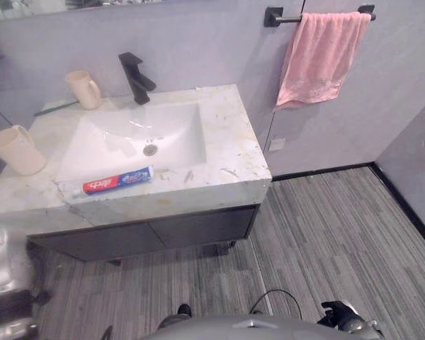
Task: Organize the bathroom.
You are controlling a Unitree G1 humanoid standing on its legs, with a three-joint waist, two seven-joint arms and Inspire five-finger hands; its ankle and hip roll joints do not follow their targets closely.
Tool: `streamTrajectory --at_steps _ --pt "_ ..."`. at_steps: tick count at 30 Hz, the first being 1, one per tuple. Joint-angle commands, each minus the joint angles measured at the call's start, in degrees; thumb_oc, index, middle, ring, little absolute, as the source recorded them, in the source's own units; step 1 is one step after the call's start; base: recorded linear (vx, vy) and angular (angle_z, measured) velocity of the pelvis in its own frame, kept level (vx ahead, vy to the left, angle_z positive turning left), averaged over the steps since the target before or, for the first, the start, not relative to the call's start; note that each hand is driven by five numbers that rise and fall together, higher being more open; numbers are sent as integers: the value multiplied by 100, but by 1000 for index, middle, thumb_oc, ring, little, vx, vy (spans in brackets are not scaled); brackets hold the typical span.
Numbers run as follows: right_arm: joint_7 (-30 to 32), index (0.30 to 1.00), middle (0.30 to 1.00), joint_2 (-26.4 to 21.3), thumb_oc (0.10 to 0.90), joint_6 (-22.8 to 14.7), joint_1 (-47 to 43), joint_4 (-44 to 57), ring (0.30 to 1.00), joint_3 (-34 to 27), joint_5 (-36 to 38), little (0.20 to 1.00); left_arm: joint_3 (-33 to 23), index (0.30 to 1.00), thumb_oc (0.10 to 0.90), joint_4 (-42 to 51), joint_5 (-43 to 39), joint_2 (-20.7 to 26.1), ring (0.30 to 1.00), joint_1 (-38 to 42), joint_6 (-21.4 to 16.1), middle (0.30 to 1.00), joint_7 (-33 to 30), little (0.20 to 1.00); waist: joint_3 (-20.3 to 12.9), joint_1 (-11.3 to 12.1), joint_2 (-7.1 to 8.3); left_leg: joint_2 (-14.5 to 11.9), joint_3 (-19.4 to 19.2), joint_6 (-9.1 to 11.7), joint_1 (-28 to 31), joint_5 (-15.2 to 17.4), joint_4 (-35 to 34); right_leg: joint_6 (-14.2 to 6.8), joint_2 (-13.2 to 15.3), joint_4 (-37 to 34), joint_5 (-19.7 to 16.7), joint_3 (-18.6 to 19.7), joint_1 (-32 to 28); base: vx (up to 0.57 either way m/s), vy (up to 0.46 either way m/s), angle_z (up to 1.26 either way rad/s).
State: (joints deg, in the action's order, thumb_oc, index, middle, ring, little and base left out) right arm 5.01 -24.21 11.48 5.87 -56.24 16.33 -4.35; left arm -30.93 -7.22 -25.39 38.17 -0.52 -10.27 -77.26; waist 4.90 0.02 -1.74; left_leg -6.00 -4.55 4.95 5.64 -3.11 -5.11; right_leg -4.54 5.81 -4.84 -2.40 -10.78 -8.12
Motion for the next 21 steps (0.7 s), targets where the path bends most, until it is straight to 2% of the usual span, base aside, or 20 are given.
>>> streamTrajectory --at_steps 1,2,3,5,7,8,9,10,11,12,13,14,15,17,19,20,21 --pt "22 900 900 4 800 -71 -219 -195 900 223 -419 900 -254 900 800 480 1466 807 900 87 764 900 56 900 -199 24 143 -390 -156 84 -4 -4 257 -41 319 58 -67 61 321 0 0 0" --pt "1 900 900 18 800 -47 -219 -163 900 234 -445 900 -233 900 800 703 1728 855 900 64 993 900 505 900 -211 25 142 -392 -163 85 5 4 255 -39 321 60 -61 50 309 35 -17 0" --pt "-22 900 900 24 800 -9 -217 -142 900 256 -468 900 -205 900 800 985 2184 1039 900 20 1469 900 1304 900 -237 30 134 -394 -178 87 25 15 246 -42 321 52 -49 46 284 42 -21 -1" --pt "-55 900 900 27 800 63 -237 -109 900 310 -471 900 -6 900 800 1295 2650 1398 900 50 2177 900 2480 900 -265 14 121 -391 -204 75 54 28 227 -52 319 40 -48 55 269 20 -10 0" --pt "-96 900 900 -2 800 81 -267 -131 900 323 -472 900 72 900 800 1344 2918 1598 900 81 2436 900 3068 900 -273 6 107 -390 -225 73 51 36 245 -52 316 41 -46 76 269 0 0 0" --pt "-155 900 900 -50 800 68 -321 -195 900 333 -474 900 217 900 800 1410 2987 2017 900 160 2693 900 3778 900 -274 -14 69 -389 -257 76 37 41 283 -67 320 62 -51 99 286 0 0 0" --pt "-181 900 900 -61 800 70 -340 -212 900 334 -472 900 250 900 800 1396 3064 2109 900 195 2775 900 3987 900 -272 -15 64 -392 -268 76 35 44 291 -67 319 69 -52 102 293 0 0 0" --pt "-251 900 900 -111 800 34 -417 -340 900 361 -483 900 407 900 800 1294 3210 2616 900 380 3113 900 4945 900 -260 -38 9 -394 -296 87 27 11 323 -72 309 71 -62 138 297 -3 21 -4" --pt "-274 900 900 -133 800 35 -436 -365 900 380 -486 900 454 900 800 1244 3277 2756 900 428 3205 900 5256 900 -261 -51 -14 -393 -310 90 26 -5 327 -74 307 69 -65 146 297 -3 19 -4" --pt "-274 900 900 -133 800 35 -436 -365 900 380 -486 900 454 900 800 1244 3277 2756 900 428 3205 900 5256 900 -261 -51 -14 -393 -310 90 26 -5 327 -74 307 69 -65 146 297 3 39 -6" --pt "-361 900 900 -186 800 47 -479 -427 900 440 -533 900 577 900 800 984 3479 3279 900 644 3443 900 6149 900 -265 -97 -74 -390 -367 96 36 -41 328 -90 299 55 -74 190 294 6 44 -8" --pt "-397 900 900 -210 800 53 -496 -448 900 478 -554 900 655 900 800 810 3719 3536 900 752 3486 900 6541 900 -270 -120 -99 -386 -389 98 38 -55 327 -101 293 48 -76 220 295 7 48 -8" --pt "-409 900 900 -209 800 49 -507 -460 900 497 -562 900 697 900 800 737 3735 3645 900 824 3480 900 6633 900 -272 -128 -101 -385 -396 100 37 -61 327 -107 289 47 -76 234 296 6 30 -15" --pt "-549 900 900 -263 800 166 -568 -436 900 671 -637 900 1104 900 800 71 3961 4267 900 1342 3373 900 7087 900 -299 -234 -174 -386 -475 99 64 -93 307 -131 275 39 -98 298 317 14 25 -15" --pt "-586 900 900 -264 800 198 -588 -449 900 758 -664 900 1430 900 800 -284 3981 4496 900 1722 3248 900 7218 900 -308 -275 -197 -384 -511 94 66 -101 302 -136 267 36 -107 326 327 7 16 -4" --pt "-665 900 900 -288 800 266 -589 -438 900 823 -718 900 1793 900 800 -659 4268 4741 900 2106 3097 900 7717 900 -318 -318 -234 -381 -546 87 74 -98 306 -150 263 37 -115 359 334 4 19 -6" --pt "-674 900 900 -289 800 277 -588 -444 900 846 -735 900 1918 900 800 -745 4300 4823 900 2226 3070 900 7829 900 -318 -334 -249 -380 -556 88 76 -104 304 -155 260 35 -117 376 335 5 20 -8"
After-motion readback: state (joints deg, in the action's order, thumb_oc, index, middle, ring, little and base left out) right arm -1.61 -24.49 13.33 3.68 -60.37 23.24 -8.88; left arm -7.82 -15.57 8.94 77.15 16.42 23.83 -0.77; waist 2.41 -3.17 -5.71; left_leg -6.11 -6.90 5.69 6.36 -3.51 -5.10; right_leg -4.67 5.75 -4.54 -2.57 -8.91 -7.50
